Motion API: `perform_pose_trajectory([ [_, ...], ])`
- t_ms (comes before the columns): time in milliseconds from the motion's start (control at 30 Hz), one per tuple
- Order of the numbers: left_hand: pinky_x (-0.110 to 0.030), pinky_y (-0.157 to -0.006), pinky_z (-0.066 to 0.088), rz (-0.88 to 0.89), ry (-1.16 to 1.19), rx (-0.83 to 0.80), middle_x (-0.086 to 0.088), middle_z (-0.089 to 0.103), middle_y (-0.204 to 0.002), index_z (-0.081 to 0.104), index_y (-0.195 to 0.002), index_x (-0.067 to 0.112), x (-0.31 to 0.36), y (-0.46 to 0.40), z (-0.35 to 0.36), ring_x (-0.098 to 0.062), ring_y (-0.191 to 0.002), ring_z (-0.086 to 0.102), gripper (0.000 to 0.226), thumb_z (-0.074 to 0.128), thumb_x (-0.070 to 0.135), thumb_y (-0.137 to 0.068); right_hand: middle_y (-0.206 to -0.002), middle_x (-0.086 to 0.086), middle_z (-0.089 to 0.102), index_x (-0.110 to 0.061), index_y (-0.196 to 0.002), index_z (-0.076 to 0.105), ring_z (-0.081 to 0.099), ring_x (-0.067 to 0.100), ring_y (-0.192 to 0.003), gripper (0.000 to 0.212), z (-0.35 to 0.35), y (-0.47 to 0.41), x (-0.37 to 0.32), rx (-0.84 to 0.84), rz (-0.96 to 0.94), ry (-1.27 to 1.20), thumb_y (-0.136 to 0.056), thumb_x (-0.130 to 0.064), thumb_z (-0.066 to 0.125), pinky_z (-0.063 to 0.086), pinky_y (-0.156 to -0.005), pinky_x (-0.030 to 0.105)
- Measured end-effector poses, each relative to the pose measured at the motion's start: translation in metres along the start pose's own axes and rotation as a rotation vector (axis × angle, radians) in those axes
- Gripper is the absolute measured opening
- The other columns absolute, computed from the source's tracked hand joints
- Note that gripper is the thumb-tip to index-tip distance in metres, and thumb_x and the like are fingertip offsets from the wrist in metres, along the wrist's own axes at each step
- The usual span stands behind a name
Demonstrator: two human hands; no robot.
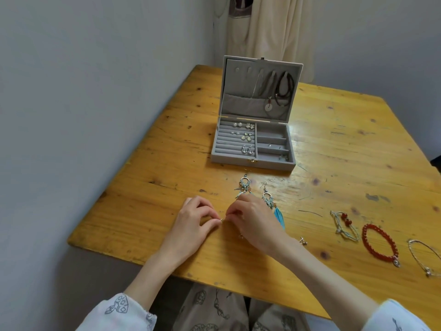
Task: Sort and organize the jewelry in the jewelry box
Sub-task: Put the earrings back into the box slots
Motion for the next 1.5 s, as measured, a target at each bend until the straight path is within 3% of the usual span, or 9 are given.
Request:
perform_pose_trajectory([
  [133, -0.001, -0.084, 0.026, 0.0, 0.011, -0.02, 0.009, 0.052, -0.096, 0.067, -0.084, 0.021, 0.003, -0.025, -0.009, -0.004, -0.098, 0.042, 0.004, 0.065, 0.024, -0.082, -0.085, -0.005, 0.055, -0.012, -0.089, 0.07, 0.052, 0.012, -0.083, 0.01, -0.02, -0.02, 0.017, 0.013, 0.067, -0.129, -0.087, -0.016, 0.061, 0.041, -0.076, 0.022],
  [333, -0.025, -0.097, 0.026, -0.018, -0.026, 0.027, 0.01, 0.048, -0.102, 0.064, -0.09, 0.026, -0.002, -0.097, -0.033, -0.008, -0.111, 0.035, 0.009, 0.061, 0.031, -0.084, -0.08, -0.007, 0.062, -0.007, -0.096, 0.07, 0.056, 0.003, -0.072, 0.016, -0.068, -0.077, 0.046, 0.079, 0.142, -0.275, -0.088, -0.016, 0.06, 0.042, -0.063, 0.008],
  [567, -0.027, -0.091, 0.023, -0.042, -0.137, 0.072, 0.006, 0.042, -0.104, 0.067, -0.097, 0.021, -0.018, -0.183, -0.041, -0.017, -0.114, 0.033, 0.017, 0.06, 0.032, -0.086, -0.066, -0.014, 0.054, -0.007, -0.094, 0.071, 0.045, -0.001, -0.059, 0.017, -0.071, -0.148, 0.077, -0.03, 0.204, -0.284, -0.087, -0.019, 0.062, 0.036, -0.053, 0.01],
  [733, -0.028, -0.089, 0.019, -0.047, -0.196, 0.006, 0.008, 0.038, -0.104, 0.068, -0.093, 0.024, -0.024, -0.209, -0.03, -0.018, -0.117, 0.03, 0.016, 0.059, 0.035, -0.086, -0.077, -0.009, 0.061, -0.007, -0.095, 0.072, 0.054, 0.002, -0.067, 0.019, -0.055, -0.185, 0.082, -0.123, 0.206, -0.225, -0.084, -0.021, 0.065, 0.043, -0.062, 0.016],
  [867, -0.027, -0.09, 0.018, -0.064, -0.214, -0.085, 0.008, 0.038, -0.106, 0.068, -0.095, 0.026, -0.029, -0.214, -0.02, -0.018, -0.118, 0.027, 0.016, 0.059, 0.036, -0.086, -0.064, -0.007, 0.057, -0.01, -0.092, 0.073, 0.047, 0.002, -0.056, 0.017, -0.043, -0.193, 0.081, -0.178, 0.185, -0.178, -0.084, -0.023, 0.065, 0.036, -0.05, 0.01],
  [1000, -0.03, -0.092, 0.02, -0.09, -0.242, -0.145, 0.008, 0.036, -0.105, 0.067, -0.097, 0.027, -0.033, -0.214, -0.015, -0.019, -0.119, 0.026, 0.017, 0.058, 0.037, -0.087, -0.078, 0.003, 0.065, -0.01, -0.091, 0.073, 0.055, 0.011, -0.069, 0.017, -0.034, -0.195, 0.077, -0.218, 0.163, -0.146, -0.084, -0.023, 0.065, 0.042, -0.06, 0.021],
  [1133, -0.033, -0.093, 0.022, -0.096, -0.298, -0.147, 0.006, 0.038, -0.107, 0.067, -0.093, 0.031, -0.03, -0.213, -0.015, -0.02, -0.118, 0.027, 0.014, 0.059, 0.04, -0.085, -0.079, 0.002, 0.065, -0.012, -0.092, 0.073, 0.055, 0.012, -0.072, 0.018, -0.028, -0.197, 0.071, -0.246, 0.141, -0.102, -0.085, -0.025, 0.063, 0.044, -0.064, 0.026],
  [1267, -0.032, -0.09, 0.022, -0.129, -0.322, -0.136, 0.006, 0.036, -0.106, 0.056, -0.081, 0.037, -0.027, -0.212, -0.017, -0.02, -0.118, 0.027, 0.007, 0.062, 0.041, -0.082, -0.093, 0.006, 0.069, -0.016, -0.094, 0.072, 0.061, 0.022, -0.089, 0.018, -0.023, -0.197, 0.07, -0.241, 0.14, -0.033, -0.086, -0.028, 0.062, 0.052, -0.082, 0.039],
  [1500, -0.033, -0.093, 0.024, -0.147, -0.37, -0.079, 0.003, 0.044, -0.116, 0.066, -0.092, 0.033, -0.026, -0.209, -0.019, -0.02, -0.118, 0.029, 0.011, 0.062, 0.039, -0.083, -0.1, 0.004, 0.062, -0.019, -0.094, 0.069, 0.053, 0.022, -0.104, 0.02, -0.03, -0.193, 0.063, -0.113, 0.078, 0.12, -0.085, -0.036, 0.062, 0.043, -0.088, 0.036],
])
Point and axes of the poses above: each hand's wrist, its own y-axis away from the middle knuckle, its own z-axis out of the palm, x = y × z, the point moved 9 cm from there along -y, towards the middle knuckle
